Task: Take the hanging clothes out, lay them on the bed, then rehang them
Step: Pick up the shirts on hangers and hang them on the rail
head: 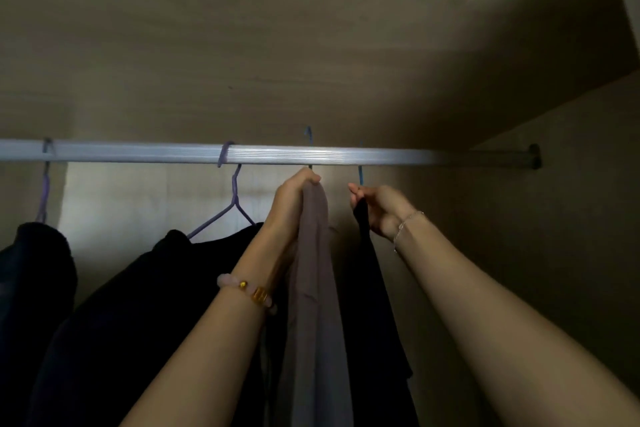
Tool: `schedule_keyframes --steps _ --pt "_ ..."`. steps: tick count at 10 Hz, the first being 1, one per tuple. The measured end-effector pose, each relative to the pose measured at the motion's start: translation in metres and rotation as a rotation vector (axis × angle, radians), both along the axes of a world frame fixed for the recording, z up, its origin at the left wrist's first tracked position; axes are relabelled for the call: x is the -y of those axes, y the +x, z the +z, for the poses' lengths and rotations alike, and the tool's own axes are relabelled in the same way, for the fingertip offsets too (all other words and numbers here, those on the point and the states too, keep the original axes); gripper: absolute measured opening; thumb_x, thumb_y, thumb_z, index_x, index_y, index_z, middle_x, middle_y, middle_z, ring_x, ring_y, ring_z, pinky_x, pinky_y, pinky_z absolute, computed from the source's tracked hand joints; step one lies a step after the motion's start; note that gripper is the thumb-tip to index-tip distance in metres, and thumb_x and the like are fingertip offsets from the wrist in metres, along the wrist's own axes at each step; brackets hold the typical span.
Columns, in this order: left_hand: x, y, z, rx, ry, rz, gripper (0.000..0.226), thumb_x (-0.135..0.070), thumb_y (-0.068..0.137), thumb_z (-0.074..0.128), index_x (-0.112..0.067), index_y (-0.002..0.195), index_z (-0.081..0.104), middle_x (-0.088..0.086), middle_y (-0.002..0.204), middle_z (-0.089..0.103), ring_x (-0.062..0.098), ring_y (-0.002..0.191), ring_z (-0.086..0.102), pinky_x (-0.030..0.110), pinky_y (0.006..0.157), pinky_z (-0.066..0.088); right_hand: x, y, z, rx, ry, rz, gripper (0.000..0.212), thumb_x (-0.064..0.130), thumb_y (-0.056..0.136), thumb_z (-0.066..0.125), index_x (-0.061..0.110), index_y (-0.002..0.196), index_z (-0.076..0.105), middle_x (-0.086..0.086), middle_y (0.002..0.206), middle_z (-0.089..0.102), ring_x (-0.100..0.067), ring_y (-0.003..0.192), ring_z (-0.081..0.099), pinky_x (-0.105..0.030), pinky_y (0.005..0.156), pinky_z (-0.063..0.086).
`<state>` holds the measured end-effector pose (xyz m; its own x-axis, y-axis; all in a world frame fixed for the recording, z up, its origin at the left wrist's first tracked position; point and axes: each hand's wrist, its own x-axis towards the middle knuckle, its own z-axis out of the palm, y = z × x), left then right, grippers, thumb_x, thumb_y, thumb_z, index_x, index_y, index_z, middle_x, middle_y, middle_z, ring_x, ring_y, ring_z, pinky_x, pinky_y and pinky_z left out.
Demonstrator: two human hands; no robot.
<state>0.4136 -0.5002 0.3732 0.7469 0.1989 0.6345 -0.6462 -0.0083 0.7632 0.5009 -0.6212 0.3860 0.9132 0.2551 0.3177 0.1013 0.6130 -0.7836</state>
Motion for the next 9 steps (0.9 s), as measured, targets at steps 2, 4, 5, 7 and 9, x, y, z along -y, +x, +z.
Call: schedule_keyframes --steps 2,4,5,7,9 --pt "0.0 -0.008 -0.031 0.003 0.074 0.023 0.03 -0.005 0.091 0.045 -0.013 0.063 0.047 -0.013 0.028 0.051 -0.005 0.025 0.048 0.007 0.029 0.035 0.006 -0.014 0.005 0.078 0.189 0.156 0.029 0.003 0.097 0.037 0.001 0.077 0.058 -0.001 0.048 0.065 -0.011 0.059 0.049 -0.015 0.047 0.051" --pt "0.006 -0.004 -0.06 -0.065 0.12 0.057 0.025 -0.009 0.091 0.048 -0.015 0.066 0.05 -0.001 0.06 0.055 -0.007 0.032 0.052 0.006 0.034 0.039 0.02 -0.019 -0.042 0.054 0.114 -0.055 0.024 0.0 0.094 0.044 0.0 0.075 0.059 -0.004 0.063 0.053 -0.004 0.036 0.049 -0.014 0.041 0.048" --pt "0.01 -0.01 -0.066 -0.057 0.054 -0.001 0.023 -0.008 0.089 0.051 -0.011 0.066 0.053 0.001 0.061 0.052 -0.003 0.033 0.053 0.008 0.034 0.04 0.026 -0.022 -0.058 0.104 0.188 0.008 0.016 0.001 0.093 0.047 0.0 0.083 0.059 -0.002 0.063 0.055 -0.003 0.036 0.048 -0.018 0.044 0.05" --pt "0.019 -0.023 -0.079 -0.072 0.004 -0.03 0.016 -0.017 0.092 0.051 -0.002 0.086 0.057 0.01 0.073 0.057 0.012 0.058 0.061 0.019 0.051 0.048 0.037 -0.063 -0.075 0.221 -0.099 -0.233 0.016 0.01 0.089 0.058 0.018 0.102 0.064 -0.003 0.084 0.069 -0.012 0.077 0.065 -0.025 0.073 0.053" --pt "0.033 -0.048 -0.096 -0.136 0.113 0.035 0.016 -0.027 0.092 0.052 -0.019 0.105 0.055 0.001 0.093 0.062 0.01 0.081 0.061 0.022 0.065 0.046 0.029 -0.098 -0.097 0.416 -0.336 -0.389 0.041 0.005 0.089 0.057 0.02 0.126 0.056 -0.001 0.12 0.06 -0.008 0.101 0.058 -0.022 0.087 0.048"
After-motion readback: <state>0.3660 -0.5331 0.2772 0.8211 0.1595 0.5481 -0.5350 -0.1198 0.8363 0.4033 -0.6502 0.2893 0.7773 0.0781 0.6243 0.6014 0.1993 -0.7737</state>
